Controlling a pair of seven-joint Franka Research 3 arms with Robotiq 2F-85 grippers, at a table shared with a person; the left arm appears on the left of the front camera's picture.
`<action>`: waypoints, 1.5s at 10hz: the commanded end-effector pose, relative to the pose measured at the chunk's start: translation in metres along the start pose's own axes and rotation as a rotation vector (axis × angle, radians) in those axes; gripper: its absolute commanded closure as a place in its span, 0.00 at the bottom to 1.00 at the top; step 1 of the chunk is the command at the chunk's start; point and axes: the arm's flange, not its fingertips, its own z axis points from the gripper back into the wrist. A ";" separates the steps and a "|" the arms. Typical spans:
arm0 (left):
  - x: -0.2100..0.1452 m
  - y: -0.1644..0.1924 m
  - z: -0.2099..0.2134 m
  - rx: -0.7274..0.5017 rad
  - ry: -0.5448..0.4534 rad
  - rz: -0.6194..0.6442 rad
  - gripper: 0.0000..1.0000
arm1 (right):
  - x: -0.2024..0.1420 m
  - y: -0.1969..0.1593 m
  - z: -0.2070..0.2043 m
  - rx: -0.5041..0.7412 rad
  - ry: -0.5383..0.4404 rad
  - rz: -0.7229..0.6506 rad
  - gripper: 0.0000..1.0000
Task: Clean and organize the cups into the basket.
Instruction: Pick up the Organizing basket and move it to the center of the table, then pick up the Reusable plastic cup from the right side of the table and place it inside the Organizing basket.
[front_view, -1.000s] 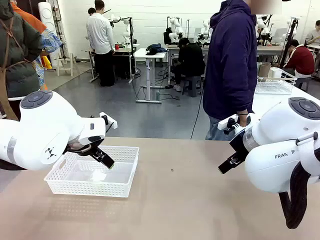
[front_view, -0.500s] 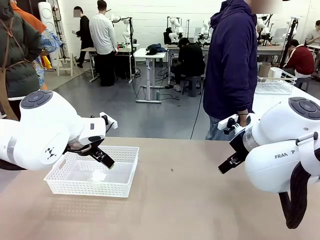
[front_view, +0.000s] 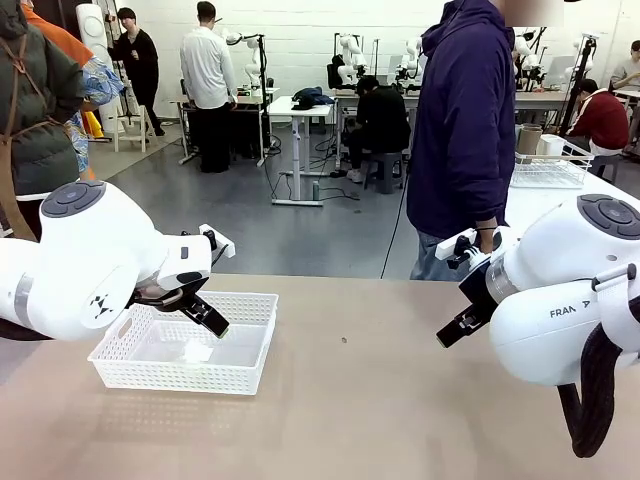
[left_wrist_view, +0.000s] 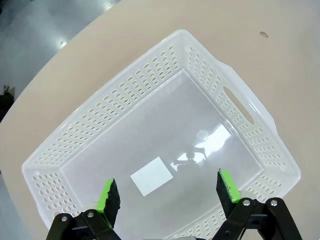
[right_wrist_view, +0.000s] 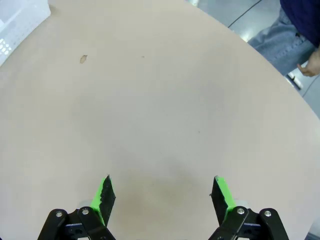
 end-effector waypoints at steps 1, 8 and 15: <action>0.000 0.000 0.000 0.000 0.000 0.001 0.00 | 0.000 0.000 0.000 0.000 0.000 0.000 0.00; -0.002 0.002 0.024 0.031 0.020 0.008 0.00 | -0.007 0.010 0.027 -0.066 0.005 0.017 0.00; -0.066 -0.063 0.146 0.086 0.044 -0.177 0.00 | -0.119 0.073 0.180 -0.133 0.000 0.145 0.00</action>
